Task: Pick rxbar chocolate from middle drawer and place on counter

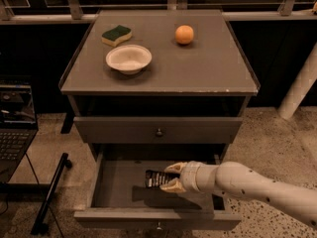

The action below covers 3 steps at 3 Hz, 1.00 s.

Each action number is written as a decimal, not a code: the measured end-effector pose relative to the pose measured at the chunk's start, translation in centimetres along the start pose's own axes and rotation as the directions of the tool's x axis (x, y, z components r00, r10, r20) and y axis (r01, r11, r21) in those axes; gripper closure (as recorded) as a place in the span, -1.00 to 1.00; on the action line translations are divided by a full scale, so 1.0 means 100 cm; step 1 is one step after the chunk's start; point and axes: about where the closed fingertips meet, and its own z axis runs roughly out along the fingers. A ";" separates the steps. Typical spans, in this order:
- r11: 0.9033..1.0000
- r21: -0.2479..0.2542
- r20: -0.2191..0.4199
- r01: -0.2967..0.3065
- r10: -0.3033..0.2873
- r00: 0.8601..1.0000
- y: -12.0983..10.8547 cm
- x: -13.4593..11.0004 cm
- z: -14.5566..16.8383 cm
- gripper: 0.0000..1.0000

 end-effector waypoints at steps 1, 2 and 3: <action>0.999 0.014 0.006 0.035 -0.035 0.999 -0.009 -0.025 -0.029 1.00; 0.992 0.060 -0.011 0.109 -0.109 0.994 -0.017 -0.073 -0.082 1.00; 0.969 0.133 -0.054 0.207 -0.201 0.978 -0.035 -0.119 -0.134 1.00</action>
Offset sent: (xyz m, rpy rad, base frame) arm -0.0347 -0.0220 0.2157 -0.1527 -0.2367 0.0254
